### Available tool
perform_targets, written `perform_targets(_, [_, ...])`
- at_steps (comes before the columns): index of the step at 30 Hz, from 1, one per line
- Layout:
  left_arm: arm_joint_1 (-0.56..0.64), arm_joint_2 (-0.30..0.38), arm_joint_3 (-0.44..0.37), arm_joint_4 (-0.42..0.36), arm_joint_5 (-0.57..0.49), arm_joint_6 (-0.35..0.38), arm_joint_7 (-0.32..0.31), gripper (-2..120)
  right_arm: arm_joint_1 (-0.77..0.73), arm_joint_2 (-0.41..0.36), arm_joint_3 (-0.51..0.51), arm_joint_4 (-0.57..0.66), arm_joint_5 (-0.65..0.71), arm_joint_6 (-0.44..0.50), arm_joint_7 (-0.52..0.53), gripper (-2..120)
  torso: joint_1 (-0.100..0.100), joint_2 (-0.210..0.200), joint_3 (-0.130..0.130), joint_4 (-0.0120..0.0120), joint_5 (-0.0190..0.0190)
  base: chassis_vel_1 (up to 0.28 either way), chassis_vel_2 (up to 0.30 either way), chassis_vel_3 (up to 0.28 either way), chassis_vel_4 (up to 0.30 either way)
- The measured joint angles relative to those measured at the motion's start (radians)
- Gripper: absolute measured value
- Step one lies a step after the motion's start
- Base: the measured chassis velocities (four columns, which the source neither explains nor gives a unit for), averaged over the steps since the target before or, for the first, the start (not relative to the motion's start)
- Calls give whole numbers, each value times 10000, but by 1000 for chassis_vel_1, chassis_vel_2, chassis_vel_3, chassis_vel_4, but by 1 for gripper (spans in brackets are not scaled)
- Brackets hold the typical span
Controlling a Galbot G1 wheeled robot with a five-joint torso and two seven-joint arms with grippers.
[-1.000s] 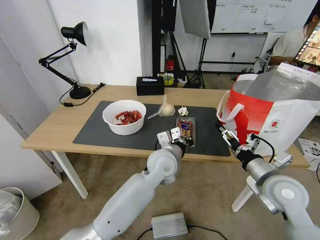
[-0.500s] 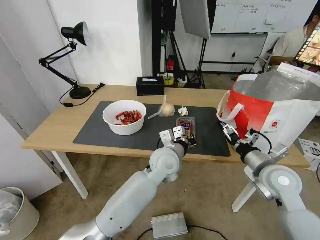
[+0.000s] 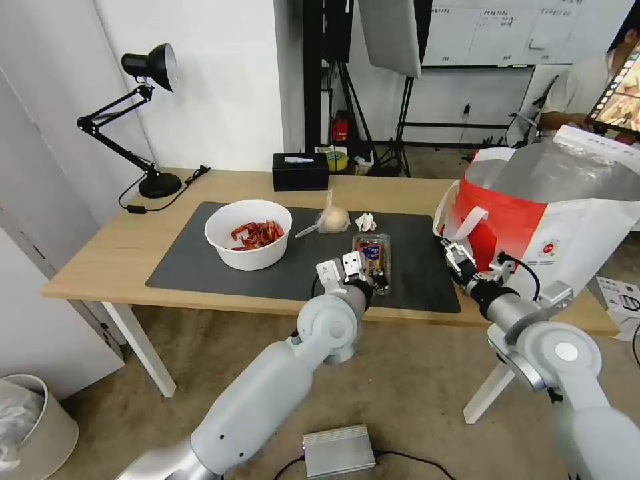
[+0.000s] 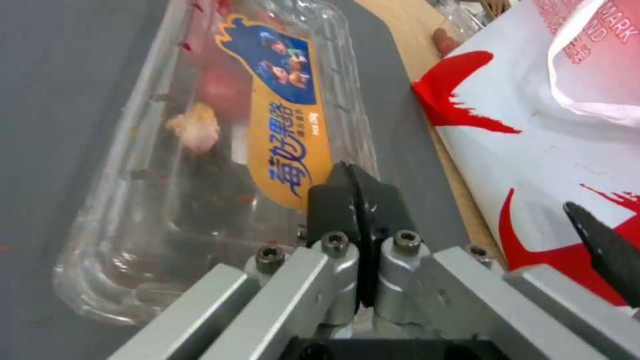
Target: Pick up the trash from the table and place it into the takeout bag.
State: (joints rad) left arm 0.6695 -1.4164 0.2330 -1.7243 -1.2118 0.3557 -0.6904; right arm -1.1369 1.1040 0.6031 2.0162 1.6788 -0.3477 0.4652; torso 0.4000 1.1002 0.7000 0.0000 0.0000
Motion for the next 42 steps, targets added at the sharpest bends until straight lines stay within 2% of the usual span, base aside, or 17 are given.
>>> perform_targets(11, [67, 14, -52, -47, -1, -13, -13, 0, 910, 29, -290, -640, 135, -939, 556, 100, 0, -1, 0, 0, -1, 0, 0, 0, 0])
perform_targets(27, [84, -28, -63, -69, 0, -27, -21, 0, 1800, 257, -976, -1753, -772, -1331, 460, 100, 0, -1, 1, 0, 0, 0, 0, 0, 0])
perform_targets(35, [114, -40, -60, -79, 1, -31, -23, 0, 2263, 325, -1346, -1844, -821, -1476, 924, 100, 0, -2, 1, 0, -1, 0, 0, 0, 0])
perform_targets(42, [101, -82, -45, -36, -2, -35, -28, 0, 2681, 388, -1702, -1997, -808, -1812, 1807, 100, 0, -2, 1, -1, -1, 0, 0, 0, 0])
